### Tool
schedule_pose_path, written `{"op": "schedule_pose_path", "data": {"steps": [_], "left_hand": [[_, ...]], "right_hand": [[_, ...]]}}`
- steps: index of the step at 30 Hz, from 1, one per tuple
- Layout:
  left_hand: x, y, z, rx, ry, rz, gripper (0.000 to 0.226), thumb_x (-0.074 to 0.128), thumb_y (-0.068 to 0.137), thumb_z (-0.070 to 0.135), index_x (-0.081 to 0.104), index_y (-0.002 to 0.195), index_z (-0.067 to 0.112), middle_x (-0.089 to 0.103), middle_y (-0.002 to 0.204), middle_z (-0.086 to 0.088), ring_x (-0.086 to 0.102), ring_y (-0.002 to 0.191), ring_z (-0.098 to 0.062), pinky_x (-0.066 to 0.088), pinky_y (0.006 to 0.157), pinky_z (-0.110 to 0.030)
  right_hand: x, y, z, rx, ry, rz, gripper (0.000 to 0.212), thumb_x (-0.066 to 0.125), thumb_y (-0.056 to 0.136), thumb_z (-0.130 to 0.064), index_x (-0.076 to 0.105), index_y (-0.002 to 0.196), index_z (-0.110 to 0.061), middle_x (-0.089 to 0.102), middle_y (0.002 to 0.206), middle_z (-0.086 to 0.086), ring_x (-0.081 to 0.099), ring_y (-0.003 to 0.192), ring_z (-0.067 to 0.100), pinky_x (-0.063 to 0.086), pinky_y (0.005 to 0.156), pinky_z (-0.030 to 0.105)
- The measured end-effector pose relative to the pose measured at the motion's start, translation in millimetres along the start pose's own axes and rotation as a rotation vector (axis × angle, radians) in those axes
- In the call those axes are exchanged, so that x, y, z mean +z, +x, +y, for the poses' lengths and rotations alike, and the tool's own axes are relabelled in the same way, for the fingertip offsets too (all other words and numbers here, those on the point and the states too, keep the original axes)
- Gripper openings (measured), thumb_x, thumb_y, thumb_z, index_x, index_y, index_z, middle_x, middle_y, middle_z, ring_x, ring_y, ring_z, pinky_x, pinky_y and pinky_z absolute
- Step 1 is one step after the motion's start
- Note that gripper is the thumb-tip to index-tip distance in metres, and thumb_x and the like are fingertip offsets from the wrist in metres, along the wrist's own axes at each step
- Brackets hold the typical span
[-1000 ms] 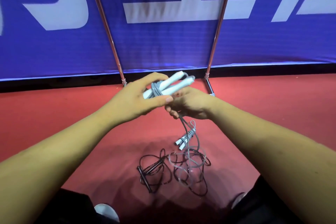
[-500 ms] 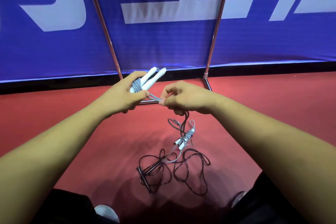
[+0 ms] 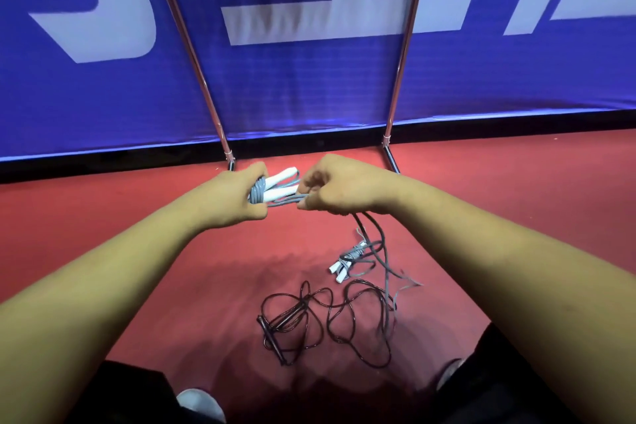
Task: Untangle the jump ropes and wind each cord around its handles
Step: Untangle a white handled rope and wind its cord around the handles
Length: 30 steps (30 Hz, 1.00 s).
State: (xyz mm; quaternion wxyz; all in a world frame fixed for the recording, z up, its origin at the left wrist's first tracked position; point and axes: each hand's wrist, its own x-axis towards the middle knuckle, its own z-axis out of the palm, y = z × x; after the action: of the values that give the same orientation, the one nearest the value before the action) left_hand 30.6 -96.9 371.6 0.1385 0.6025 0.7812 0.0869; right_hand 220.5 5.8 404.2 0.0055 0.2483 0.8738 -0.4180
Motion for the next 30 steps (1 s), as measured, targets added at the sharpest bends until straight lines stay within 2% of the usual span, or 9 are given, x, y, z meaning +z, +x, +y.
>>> {"op": "schedule_pose_path", "data": {"steps": [5,8,10,14,17,20,22,26,30], "left_hand": [[4.1,-6.1,19.1,0.100,0.054,-0.111,0.039,0.075,0.076,0.031,0.038,0.087,0.026,0.054,0.071,0.003,0.052,0.067,-0.022,0.033,0.051,-0.026],[4.0,-13.6,32.1,0.170,0.001,-0.177,0.049,0.075,0.070,0.062,0.049,0.097,0.032,0.058,0.073,0.008,0.052,0.065,-0.009,0.039,0.057,-0.025],[1.4,-17.7,40.4,0.201,-0.017,-0.173,0.053,0.067,0.069,0.073,0.052,0.102,0.034,0.057,0.072,0.008,0.051,0.064,-0.008,0.043,0.061,-0.030],[-3.4,-24.6,46.0,0.264,-0.074,-0.108,0.033,0.065,0.080,0.061,0.051,0.101,0.040,0.051,0.064,0.010,0.048,0.060,-0.005,0.035,0.055,-0.024],[-5.0,-28.6,48.8,0.237,-0.177,-0.050,0.042,0.068,0.080,0.055,0.044,0.101,0.027,0.057,0.061,0.004,0.051,0.052,-0.007,0.039,0.050,-0.030],[-10.6,-33.4,56.0,0.273,-0.396,0.012,0.051,0.071,0.084,0.040,0.039,0.125,0.041,0.066,0.062,0.001,0.062,0.052,-0.015,0.049,0.051,-0.028],[-13.7,-34.5,57.6,0.286,-0.571,0.039,0.049,0.070,0.089,0.028,0.046,0.129,0.044,0.064,0.065,0.000,0.059,0.053,-0.016,0.046,0.049,-0.024],[-21.1,-28.9,51.8,0.183,-0.731,0.108,0.015,0.068,0.092,0.024,0.058,0.102,0.025,0.059,0.059,-0.007,0.048,0.049,-0.020,0.039,0.045,-0.029],[-32.3,-19.1,32.2,0.070,-0.813,0.153,0.022,0.071,0.087,0.028,0.052,0.091,0.018,0.055,0.064,-0.011,0.042,0.046,-0.021,0.037,0.048,-0.033]], "right_hand": [[-7.5,0.8,-1.6,-0.140,-0.226,0.114,0.014,0.063,0.090,-0.015,0.070,0.081,-0.008,0.060,0.065,0.003,0.047,0.055,0.011,0.037,0.051,0.021],[-12.2,2.7,1.2,-0.191,-0.258,0.140,0.013,0.064,0.090,-0.017,0.072,0.086,-0.008,0.070,0.077,0.006,0.061,0.069,0.017,0.048,0.066,0.028],[-17.0,3.5,3.8,-0.209,-0.231,0.147,0.011,0.066,0.089,-0.017,0.074,0.089,-0.009,0.072,0.082,0.006,0.067,0.077,0.020,0.052,0.072,0.032],[-24.5,2.5,8.4,-0.218,-0.082,0.162,0.006,0.071,0.086,-0.016,0.073,0.087,-0.011,0.071,0.080,0.007,0.059,0.066,0.010,0.049,0.066,0.029],[-26.9,4.5,14.2,-0.150,0.181,0.205,0.017,0.078,0.081,-0.017,0.067,0.085,-0.004,0.065,0.067,0.012,0.050,0.054,0.011,0.041,0.049,0.023],[-24.8,8.4,25.7,-0.094,0.401,0.159,0.013,0.076,0.077,-0.012,0.065,0.079,-0.005,0.058,0.070,0.014,0.047,0.058,0.019,0.037,0.053,0.025],[-18.9,11.6,33.7,-0.092,0.519,0.087,0.004,0.063,0.081,-0.003,0.061,0.079,-0.006,0.053,0.067,0.012,0.042,0.053,0.017,0.033,0.052,0.024],[2.7,18.1,39.3,-0.018,0.594,0.020,0.021,0.056,0.097,-0.016,0.059,0.081,-0.004,0.055,0.058,0.004,0.048,0.048,0.015,0.040,0.050,0.025],[18.4,19.0,38.9,0.016,0.628,-0.053,0.028,0.053,0.099,-0.025,0.063,0.080,-0.007,0.054,0.061,0.006,0.050,0.051,0.014,0.048,0.054,0.022]]}}
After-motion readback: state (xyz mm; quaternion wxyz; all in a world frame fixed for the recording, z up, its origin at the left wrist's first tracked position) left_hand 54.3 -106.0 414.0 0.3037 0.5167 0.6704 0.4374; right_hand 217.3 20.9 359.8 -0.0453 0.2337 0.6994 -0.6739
